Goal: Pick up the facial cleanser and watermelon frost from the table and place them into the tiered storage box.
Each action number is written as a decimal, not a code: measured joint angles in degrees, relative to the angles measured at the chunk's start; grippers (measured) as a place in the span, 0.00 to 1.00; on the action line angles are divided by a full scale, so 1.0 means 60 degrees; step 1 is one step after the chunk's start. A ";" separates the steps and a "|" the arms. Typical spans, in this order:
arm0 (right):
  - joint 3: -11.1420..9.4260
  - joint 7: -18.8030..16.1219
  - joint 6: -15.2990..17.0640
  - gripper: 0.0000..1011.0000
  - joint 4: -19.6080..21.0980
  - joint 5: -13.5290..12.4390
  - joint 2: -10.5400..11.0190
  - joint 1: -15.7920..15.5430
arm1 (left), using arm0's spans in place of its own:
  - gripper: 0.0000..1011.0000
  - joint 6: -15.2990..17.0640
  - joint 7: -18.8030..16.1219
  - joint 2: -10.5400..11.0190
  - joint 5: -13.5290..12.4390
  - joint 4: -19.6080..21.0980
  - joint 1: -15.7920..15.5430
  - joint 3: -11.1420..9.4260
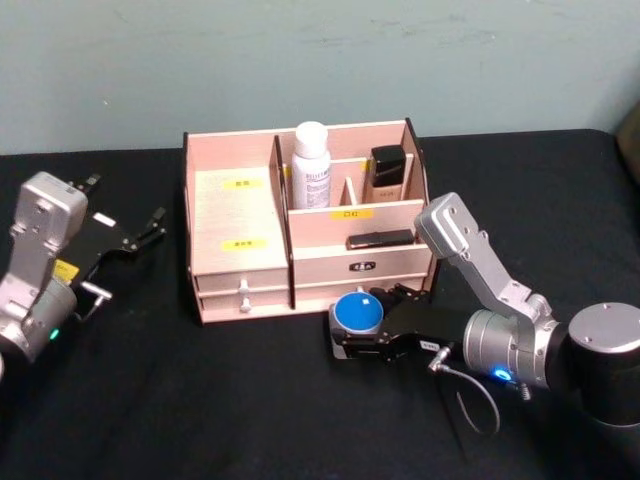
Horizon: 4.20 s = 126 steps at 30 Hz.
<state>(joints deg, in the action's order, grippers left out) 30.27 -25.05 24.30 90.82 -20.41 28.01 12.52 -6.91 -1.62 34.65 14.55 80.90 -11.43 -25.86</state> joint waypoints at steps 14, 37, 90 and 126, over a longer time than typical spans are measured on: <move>0.0000 -0.0004 -0.0012 0.72 -0.0007 -0.0002 0.0000 0.0005 | 1.00 0.0000 0.0000 0.0000 0.0000 0.0000 0.0000 0.0000; 0.0121 -0.0295 -0.0171 0.72 0.0010 -0.0037 -0.0027 0.0223 | 1.00 0.0000 0.0000 0.0000 0.0000 0.0000 0.0000 0.0000; 0.1519 -0.1363 -0.1372 0.72 -0.2600 0.0031 -0.1767 0.3776 | 1.00 0.0000 0.0000 0.0000 0.0000 0.0000 0.0000 0.0000; 0.1518 -0.1485 -0.2237 0.72 -0.4632 0.0380 -0.2789 0.4405 | 1.00 0.0000 0.0000 0.0000 0.0000 0.0000 0.0000 0.0001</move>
<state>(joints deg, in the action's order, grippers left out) 39.38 -33.96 10.88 63.03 -18.12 11.28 38.95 -6.91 -1.62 34.64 14.55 80.90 -11.43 -25.86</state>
